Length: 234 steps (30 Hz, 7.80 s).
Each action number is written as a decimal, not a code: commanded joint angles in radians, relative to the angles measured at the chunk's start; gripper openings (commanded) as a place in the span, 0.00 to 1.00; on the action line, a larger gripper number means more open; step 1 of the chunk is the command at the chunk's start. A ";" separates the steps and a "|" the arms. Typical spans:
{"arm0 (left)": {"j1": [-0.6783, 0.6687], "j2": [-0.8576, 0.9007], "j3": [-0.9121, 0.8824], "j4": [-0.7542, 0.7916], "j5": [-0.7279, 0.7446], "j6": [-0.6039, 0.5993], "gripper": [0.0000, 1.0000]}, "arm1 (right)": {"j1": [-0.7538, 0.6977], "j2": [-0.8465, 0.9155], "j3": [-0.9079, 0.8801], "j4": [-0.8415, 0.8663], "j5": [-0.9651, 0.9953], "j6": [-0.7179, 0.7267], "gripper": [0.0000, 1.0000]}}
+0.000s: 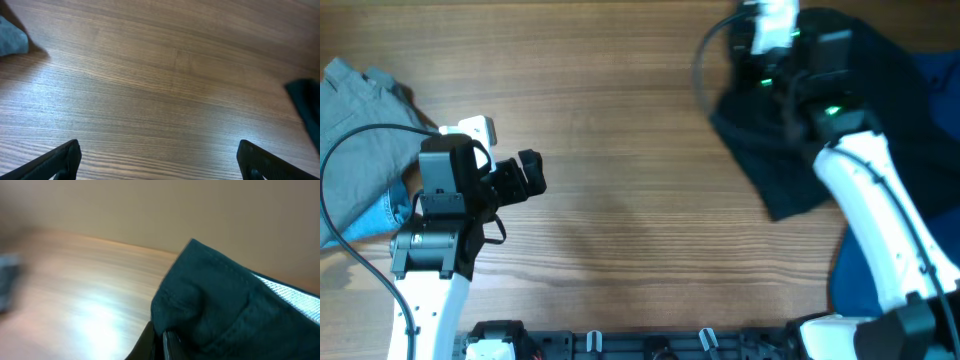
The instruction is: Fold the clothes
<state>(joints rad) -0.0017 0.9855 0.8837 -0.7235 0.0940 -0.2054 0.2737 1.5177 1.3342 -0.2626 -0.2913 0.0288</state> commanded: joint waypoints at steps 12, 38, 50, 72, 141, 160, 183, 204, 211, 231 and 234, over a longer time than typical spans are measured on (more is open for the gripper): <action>-0.002 0.000 0.019 -0.005 0.010 -0.013 1.00 | 0.312 0.095 0.003 0.007 0.145 -0.012 1.00; -0.087 0.500 0.125 0.291 0.335 0.037 1.00 | 0.178 -0.018 0.000 -0.919 0.317 0.450 1.00; -0.189 0.862 0.291 0.498 0.303 0.097 1.00 | 0.177 -0.022 0.000 -0.943 0.290 0.497 1.00; -0.295 1.083 0.291 0.694 0.321 0.066 0.73 | 0.177 -0.024 0.000 -0.966 0.290 0.495 1.00; 0.010 0.990 0.826 0.311 -0.099 -0.064 0.16 | 0.245 0.749 -0.001 0.426 -0.020 0.473 0.33; 0.010 0.990 0.826 -0.223 0.006 -0.065 0.44 | -0.043 0.135 0.037 -0.314 0.003 0.256 0.04; -0.150 0.991 0.554 -0.155 0.505 -0.174 0.82 | -0.073 -0.086 0.037 -0.730 0.280 0.214 0.04; -0.340 0.991 0.396 0.142 0.447 -0.511 0.59 | -0.073 -0.086 0.037 -0.748 0.280 0.214 0.04; -0.346 0.991 0.396 0.137 0.447 -0.514 0.45 | -0.073 -0.086 0.037 -0.748 0.280 0.214 0.04; -0.220 0.971 0.473 0.444 0.244 -0.471 0.04 | -0.073 -0.086 0.037 -0.799 0.290 0.209 0.04; -0.121 0.970 0.555 0.499 0.199 -0.472 0.04 | -0.073 -0.086 0.036 -0.827 0.308 0.207 0.04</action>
<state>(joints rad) -0.2508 1.9728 1.3239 -0.2756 0.3779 -0.7071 0.1982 1.4284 1.3724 -1.0702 -0.0216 0.2558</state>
